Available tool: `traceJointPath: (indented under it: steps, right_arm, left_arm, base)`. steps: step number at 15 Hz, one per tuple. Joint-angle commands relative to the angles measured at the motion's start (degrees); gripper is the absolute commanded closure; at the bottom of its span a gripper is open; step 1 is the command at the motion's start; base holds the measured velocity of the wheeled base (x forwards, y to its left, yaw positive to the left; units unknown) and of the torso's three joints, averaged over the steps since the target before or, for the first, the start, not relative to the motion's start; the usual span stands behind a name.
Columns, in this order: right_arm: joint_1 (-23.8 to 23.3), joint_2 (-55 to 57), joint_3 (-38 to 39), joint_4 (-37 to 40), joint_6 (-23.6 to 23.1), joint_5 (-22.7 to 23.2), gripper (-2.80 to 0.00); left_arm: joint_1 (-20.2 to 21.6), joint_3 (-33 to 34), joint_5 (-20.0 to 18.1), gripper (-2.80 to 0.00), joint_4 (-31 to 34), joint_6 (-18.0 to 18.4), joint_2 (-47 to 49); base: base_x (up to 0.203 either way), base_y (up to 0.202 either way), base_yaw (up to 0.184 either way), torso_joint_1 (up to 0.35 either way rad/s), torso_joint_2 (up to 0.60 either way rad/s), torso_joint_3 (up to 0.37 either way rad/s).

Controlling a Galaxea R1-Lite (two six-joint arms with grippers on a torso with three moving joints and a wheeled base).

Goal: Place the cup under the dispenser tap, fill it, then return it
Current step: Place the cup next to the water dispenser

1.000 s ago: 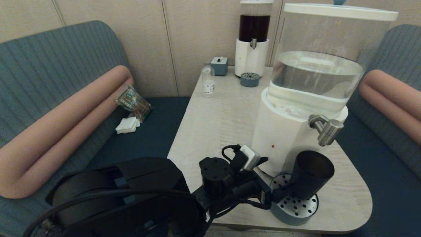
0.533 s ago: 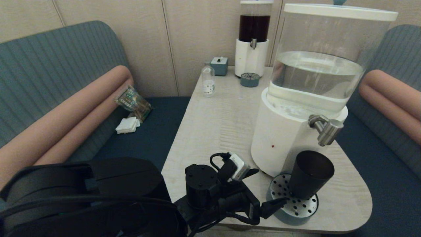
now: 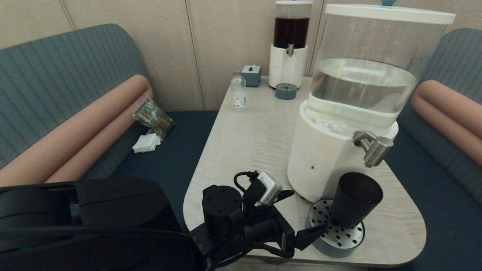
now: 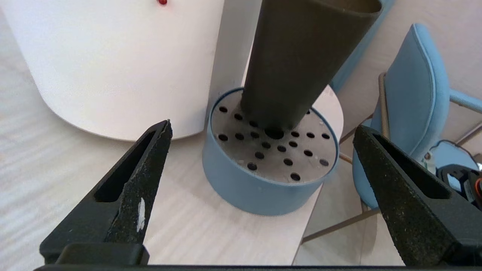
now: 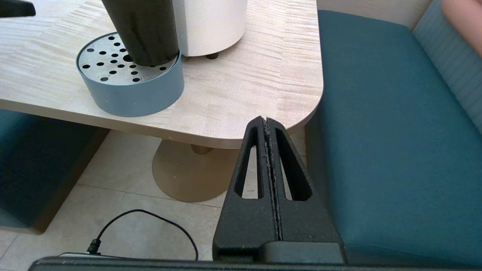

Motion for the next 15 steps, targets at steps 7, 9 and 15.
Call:
traceJointPath:
  steps: [7,9,15]
  right_arm:
    - [0.0,-0.1,0.0,0.0,0.0,0.0,0.0]
    - [0.0,-0.1,0.0,0.0,0.0,0.0,0.0]
    - [0.0,-0.1,0.0,0.0,0.0,0.0,0.0]
  left_arm:
    - [-3.1,-9.6,-0.3,-2.8,-0.2,-0.3,5.9]
    - [-3.5,-10.6,-0.3,-2.8,-0.2,-0.3,6.8]
    - [-4.5,-14.1,-0.4,-2.8,-0.2,-0.3,9.4]
  base:
    - [0.0,0.0,0.0,0.0,0.0,0.0]
    - [0.0,0.0,0.0,0.0,0.0,0.0]
    - [0.0,0.0,0.0,0.0,0.0,0.0]
